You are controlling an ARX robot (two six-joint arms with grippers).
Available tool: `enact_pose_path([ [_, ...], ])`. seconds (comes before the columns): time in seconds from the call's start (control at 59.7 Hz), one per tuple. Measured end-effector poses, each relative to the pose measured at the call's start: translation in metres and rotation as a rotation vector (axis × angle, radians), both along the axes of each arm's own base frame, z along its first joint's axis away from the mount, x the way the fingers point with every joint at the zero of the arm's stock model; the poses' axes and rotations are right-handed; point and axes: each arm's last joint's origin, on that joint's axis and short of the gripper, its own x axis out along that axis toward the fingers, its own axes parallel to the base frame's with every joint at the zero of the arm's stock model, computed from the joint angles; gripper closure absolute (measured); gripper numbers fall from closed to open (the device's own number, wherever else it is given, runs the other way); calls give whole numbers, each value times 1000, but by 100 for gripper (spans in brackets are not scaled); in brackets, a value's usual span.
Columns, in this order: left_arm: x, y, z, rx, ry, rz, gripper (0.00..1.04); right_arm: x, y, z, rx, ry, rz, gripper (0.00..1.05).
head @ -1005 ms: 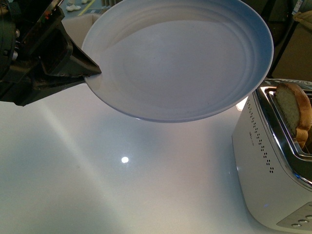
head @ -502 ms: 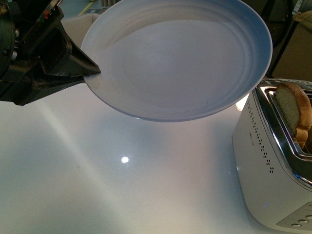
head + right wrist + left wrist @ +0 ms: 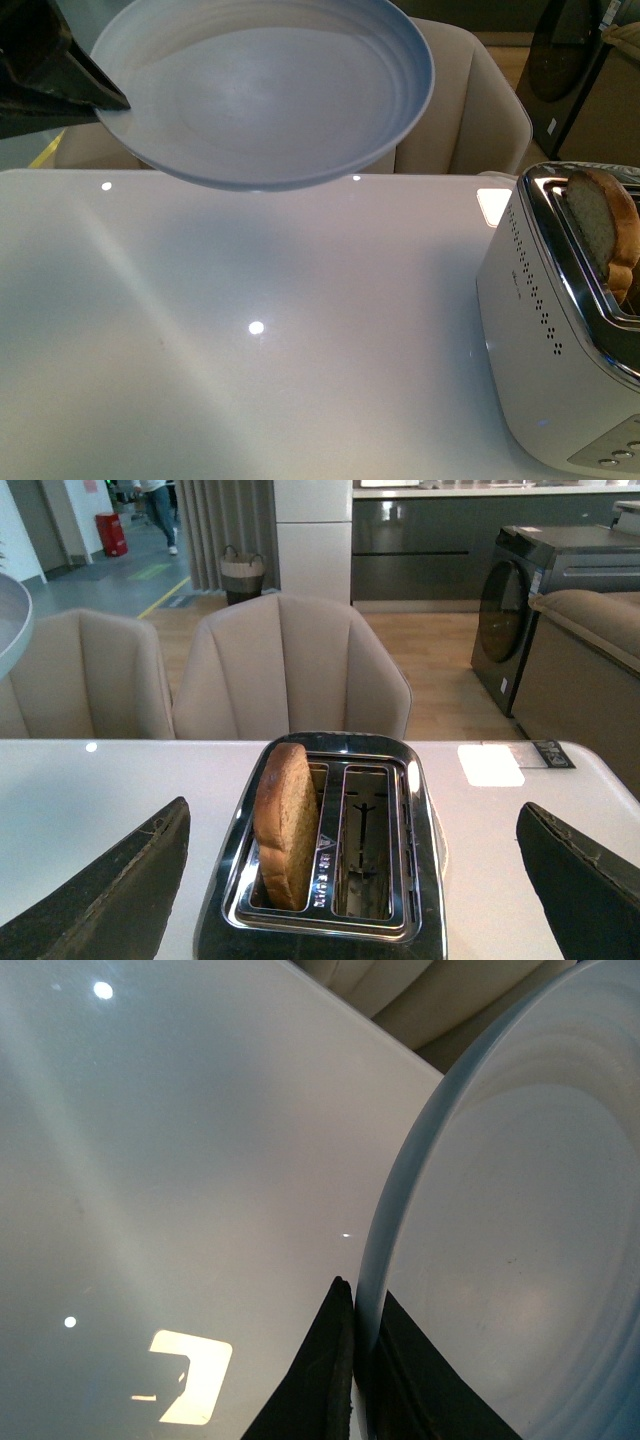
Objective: Left arm holds plate, right arm toasts bread
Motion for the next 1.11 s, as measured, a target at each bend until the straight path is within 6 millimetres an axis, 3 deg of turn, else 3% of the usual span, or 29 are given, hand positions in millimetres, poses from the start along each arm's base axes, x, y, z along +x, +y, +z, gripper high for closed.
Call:
enact_pose_path([
  [0.117,11,21,-8,21,8,36,102,0,0,0,0,0,0,9],
  [0.285,26,60,-35,79,6,82,102,0,0,0,0,0,0,9],
  [0.486,20,112,-109,164,74,83,102,0,0,0,1,0,0,9],
  [0.569,17,126,-129,175,93,95,102,0,0,0,1,0,0,9],
  [0.854,4,145,-189,143,125,71,102,0,0,0,2,0,0,9],
  [1.105,-6,145,-218,113,142,54,102,0,0,0,3,0,0,9],
])
